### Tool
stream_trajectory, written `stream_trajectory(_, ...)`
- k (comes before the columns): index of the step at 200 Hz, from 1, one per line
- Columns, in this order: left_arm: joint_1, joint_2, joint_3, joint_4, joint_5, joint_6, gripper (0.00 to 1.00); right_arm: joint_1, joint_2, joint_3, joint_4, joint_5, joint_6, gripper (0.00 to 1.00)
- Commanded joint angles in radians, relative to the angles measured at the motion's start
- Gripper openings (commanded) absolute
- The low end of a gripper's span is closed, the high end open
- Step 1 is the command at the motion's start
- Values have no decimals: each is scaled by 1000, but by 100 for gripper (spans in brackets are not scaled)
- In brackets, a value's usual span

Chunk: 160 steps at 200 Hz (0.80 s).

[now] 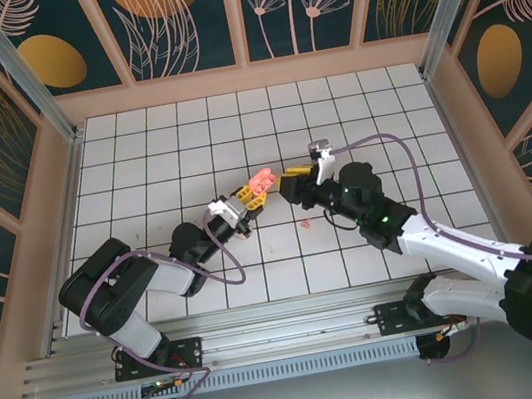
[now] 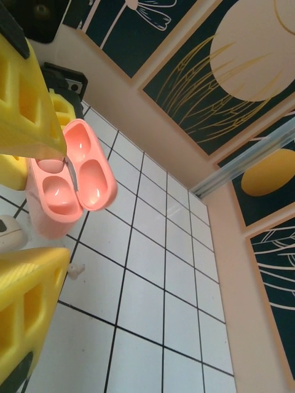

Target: Insert the wireless bluetooth earbuds into the charging case

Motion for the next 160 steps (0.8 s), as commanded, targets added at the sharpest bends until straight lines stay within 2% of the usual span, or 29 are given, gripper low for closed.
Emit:
stream_trajectory(1,-6,9,-29,210,-78,-69,7,-36,-27,89,-196,-65,-9,43)
stream_trajectory(15,-7,1,-45,188,-118,-87,6,-61,-12,145,-331,-84,-20,43)
stream_trajectory(54,-6,-48,-72,67,-139,-87,7,-140,96,255,-673,-125,-13,42)
stream_trajectory(83,-6,-84,-80,-10,-156,-82,7,-162,211,308,-842,-147,-99,41)
stream_trajectory(115,-6,-118,-85,-82,-171,-85,7,-166,359,362,-910,-147,-186,41)
stream_trajectory(160,-6,-159,-100,-121,-202,-86,7,-167,523,392,-844,-200,-223,42)
